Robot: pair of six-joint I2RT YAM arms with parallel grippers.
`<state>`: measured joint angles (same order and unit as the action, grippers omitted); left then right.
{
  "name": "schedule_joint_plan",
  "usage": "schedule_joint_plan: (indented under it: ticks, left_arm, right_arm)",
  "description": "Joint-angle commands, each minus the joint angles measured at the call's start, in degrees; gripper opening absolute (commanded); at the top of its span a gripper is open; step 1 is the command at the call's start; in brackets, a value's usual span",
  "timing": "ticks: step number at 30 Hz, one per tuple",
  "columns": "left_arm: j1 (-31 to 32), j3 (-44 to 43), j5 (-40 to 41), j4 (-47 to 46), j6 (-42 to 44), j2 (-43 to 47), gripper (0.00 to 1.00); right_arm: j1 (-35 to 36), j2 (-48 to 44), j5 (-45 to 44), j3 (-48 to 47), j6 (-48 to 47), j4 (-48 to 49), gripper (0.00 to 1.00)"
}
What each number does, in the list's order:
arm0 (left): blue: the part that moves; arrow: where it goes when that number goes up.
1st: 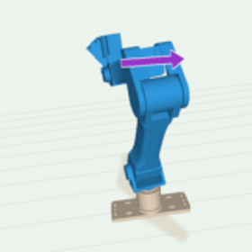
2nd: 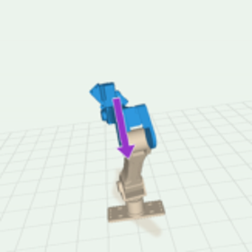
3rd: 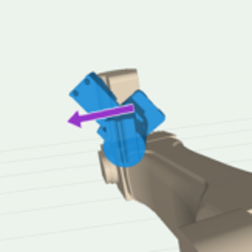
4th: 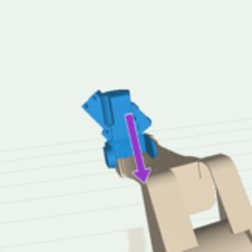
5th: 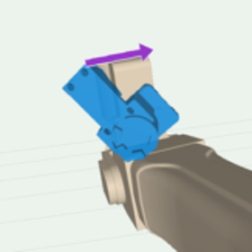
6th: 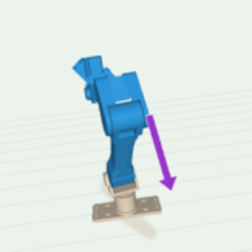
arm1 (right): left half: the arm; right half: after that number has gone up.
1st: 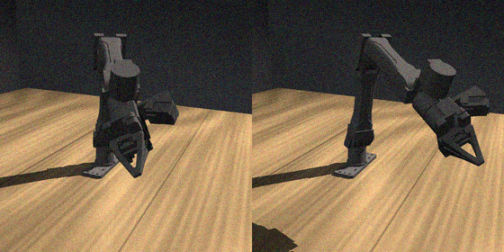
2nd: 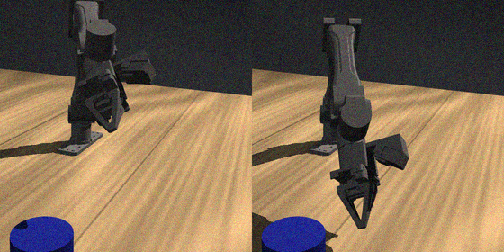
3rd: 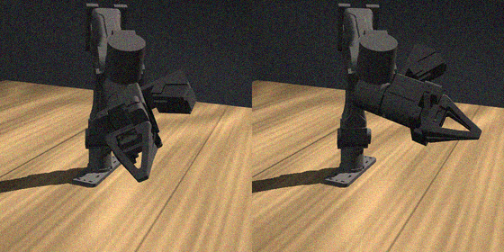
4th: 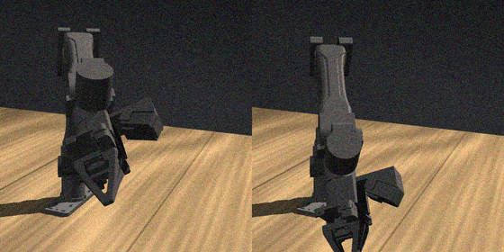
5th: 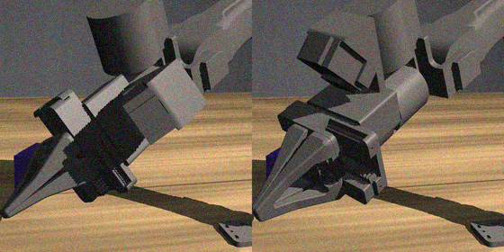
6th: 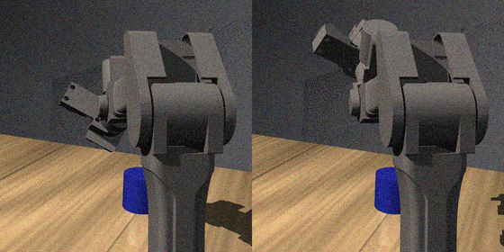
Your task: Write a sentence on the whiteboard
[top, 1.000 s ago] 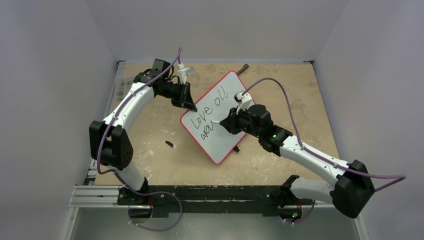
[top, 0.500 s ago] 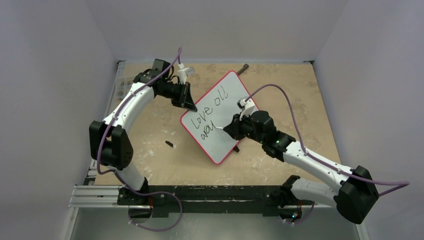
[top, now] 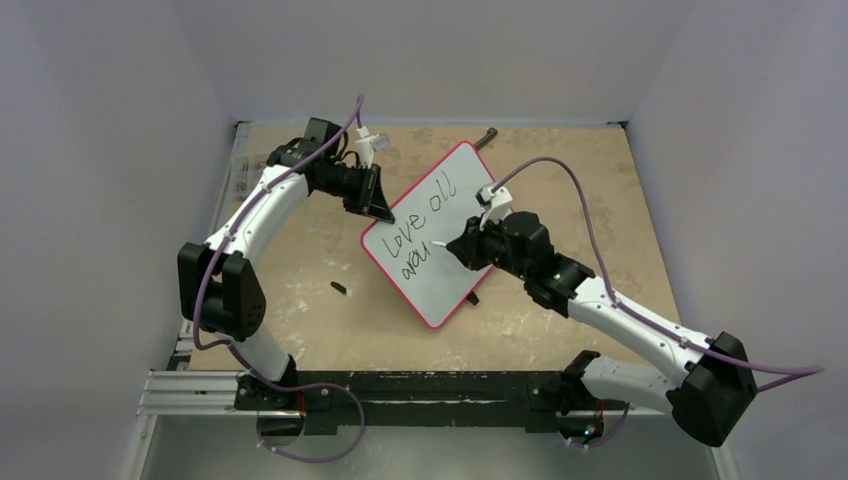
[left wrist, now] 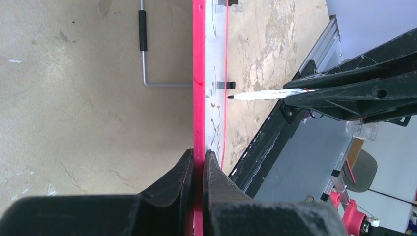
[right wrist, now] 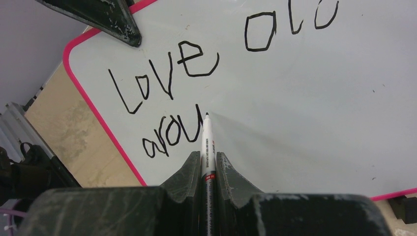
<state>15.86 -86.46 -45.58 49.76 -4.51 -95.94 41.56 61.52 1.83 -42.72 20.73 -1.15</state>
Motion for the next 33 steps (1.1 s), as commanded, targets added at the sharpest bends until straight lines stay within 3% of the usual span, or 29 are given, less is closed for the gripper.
schedule_joint_plan:
  ticks: [1, 12, 26, 33]
  left_arm:
    - [0.0, -0.3, 1.1, -3.3, 1.5, 3.1, 0.0]
    - [0.0, -0.1, 1.2, -3.4, 1.5, 3.3, 0.0]
    - [0.1, 0.0, 1.1, -3.4, 1.4, 3.3, 0.0]
    - [0.4, 0.0, 1.1, -3.3, 1.4, 3.2, 0.0]
  right_arm:
    - [-0.3, 2.0, -1.7, -3.2, -0.6, 3.3, 0.0]
    - [-0.4, 3.6, -1.7, -2.6, 0.2, 4.6, 0.0]
    - [-0.3, -0.7, -1.4, 7.1, 2.1, 4.3, 0.0]
    - [-0.3, 0.5, -1.5, 3.6, 1.7, 4.3, 0.0]
